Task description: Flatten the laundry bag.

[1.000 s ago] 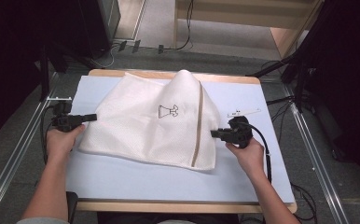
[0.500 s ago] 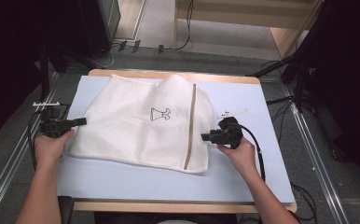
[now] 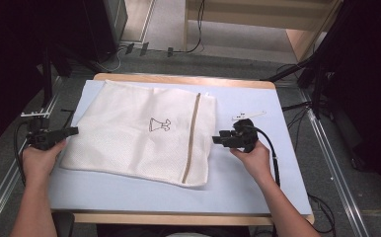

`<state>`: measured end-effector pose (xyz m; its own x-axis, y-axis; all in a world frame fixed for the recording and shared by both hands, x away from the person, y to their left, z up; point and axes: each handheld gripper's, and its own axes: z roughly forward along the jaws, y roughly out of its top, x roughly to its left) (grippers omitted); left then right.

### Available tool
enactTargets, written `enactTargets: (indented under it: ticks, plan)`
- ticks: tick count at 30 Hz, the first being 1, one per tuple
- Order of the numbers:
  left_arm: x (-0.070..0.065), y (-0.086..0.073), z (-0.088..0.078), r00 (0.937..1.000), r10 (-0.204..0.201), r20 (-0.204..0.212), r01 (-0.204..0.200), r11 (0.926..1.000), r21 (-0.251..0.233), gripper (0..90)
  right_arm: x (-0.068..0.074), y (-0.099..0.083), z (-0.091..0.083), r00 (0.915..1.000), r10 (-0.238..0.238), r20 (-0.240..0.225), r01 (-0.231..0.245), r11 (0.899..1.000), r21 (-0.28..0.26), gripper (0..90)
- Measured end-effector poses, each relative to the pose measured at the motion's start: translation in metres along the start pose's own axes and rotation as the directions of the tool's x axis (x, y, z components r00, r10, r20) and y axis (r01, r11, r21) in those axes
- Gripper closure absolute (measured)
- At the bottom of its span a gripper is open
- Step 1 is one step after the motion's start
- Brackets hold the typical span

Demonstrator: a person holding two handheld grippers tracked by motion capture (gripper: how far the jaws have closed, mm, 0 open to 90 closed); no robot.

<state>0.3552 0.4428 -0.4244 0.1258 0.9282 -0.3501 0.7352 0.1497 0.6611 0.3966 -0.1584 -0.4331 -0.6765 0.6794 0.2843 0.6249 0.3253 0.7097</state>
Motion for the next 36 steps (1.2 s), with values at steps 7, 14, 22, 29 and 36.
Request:
enactTargets:
  ticks: [7, 14, 22, 29, 36]
  plan:
    - [-0.017, 0.003, -0.001, 0.9986, 0.037, 0.037, -0.038, 0.9993, 0.007, 57.3, -0.002, 0.010, 0.004, 0.9969, -0.038, 0.069, 0.043, 0.997, -0.067, 60.5]
    - [-0.032, 0.004, 0.004, 0.9960, 0.067, 0.058, -0.069, 0.9969, 0.038, 56.3, -0.019, 0.027, 0.018, 0.9952, -0.027, 0.094, 0.035, 0.995, -0.092, 60.3]
    - [-0.048, 0.002, 0.005, 0.9906, 0.104, 0.089, -0.108, 0.9935, 0.038, 55.5, -0.045, 0.055, 0.040, 0.9920, 0.022, 0.125, -0.009, 0.995, -0.102, 56.4]
    - [-0.057, -0.004, 0.002, 0.9882, 0.118, 0.098, -0.123, 0.9913, 0.047, 55.0, -0.057, 0.059, 0.073, 0.9877, 0.038, 0.152, -0.031, 0.998, -0.049, 48.4]
    - [-0.058, -0.008, 0.002, 0.9882, 0.116, 0.100, -0.122, 0.9911, 0.054, 51.2, -0.052, 0.054, 0.095, 0.9850, 0.000, 0.172, -0.004, 1.000, 0.019, 51.9]
